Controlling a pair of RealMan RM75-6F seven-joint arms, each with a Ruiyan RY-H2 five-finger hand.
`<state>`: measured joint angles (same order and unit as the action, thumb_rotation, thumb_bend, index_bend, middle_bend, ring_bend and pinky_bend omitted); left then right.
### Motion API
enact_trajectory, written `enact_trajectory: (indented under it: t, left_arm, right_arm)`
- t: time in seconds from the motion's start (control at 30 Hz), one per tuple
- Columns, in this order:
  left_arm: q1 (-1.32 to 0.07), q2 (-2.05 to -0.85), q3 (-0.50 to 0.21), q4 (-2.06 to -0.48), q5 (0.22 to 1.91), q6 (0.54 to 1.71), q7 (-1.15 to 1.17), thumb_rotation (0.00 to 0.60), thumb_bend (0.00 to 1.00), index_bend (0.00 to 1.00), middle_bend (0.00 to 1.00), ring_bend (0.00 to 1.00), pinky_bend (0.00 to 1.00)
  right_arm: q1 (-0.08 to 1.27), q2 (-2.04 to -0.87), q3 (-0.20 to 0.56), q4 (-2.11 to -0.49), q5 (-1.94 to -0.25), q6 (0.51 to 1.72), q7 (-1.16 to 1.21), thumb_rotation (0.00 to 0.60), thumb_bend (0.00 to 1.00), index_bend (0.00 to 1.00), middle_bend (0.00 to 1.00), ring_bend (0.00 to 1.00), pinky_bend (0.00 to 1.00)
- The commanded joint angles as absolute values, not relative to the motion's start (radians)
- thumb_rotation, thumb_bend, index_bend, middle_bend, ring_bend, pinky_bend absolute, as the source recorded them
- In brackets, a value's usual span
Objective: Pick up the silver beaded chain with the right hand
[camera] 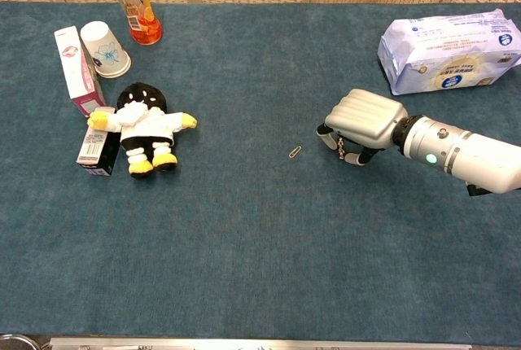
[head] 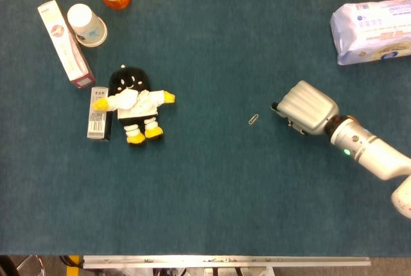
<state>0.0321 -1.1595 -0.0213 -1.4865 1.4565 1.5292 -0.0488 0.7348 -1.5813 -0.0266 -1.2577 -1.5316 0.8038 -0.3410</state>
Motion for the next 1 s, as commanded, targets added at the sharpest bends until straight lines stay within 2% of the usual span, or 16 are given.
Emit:
enact_trajectory:
  t: [0.03,0.67,1.0]
  left_arm:
    - [0.032,-1.160,-0.021,-1.484,1.456,1.529,-0.051,0.600,0.17,0.00,0.07,0.04,0.04]
    - [0.034,-1.162,-0.024,-1.475,1.453,1.528,-0.063,0.600,0.17,0.00,0.07,0.04,0.04]
    - [0.038,-1.156,-0.022,-1.487,1.464,1.540,-0.055,0.600,0.17,0.00,0.07,0.04,0.04]
  right_arm:
    - [0.736,-1.583,-0.027,-1.256,-1.531,0.804,-0.341,0.600,0.23,0.56,0.90,0.98,1.00]
    - [0.732,-1.568,-0.018,-1.288,-1.518,0.834,-0.327,0.600,0.27,0.63,0.91,0.99,1.00]
    - [0.733,-1.507,0.017,-1.413,-1.499,0.852,-0.171,0.600,0.27,0.65,0.92,0.99,1.00]
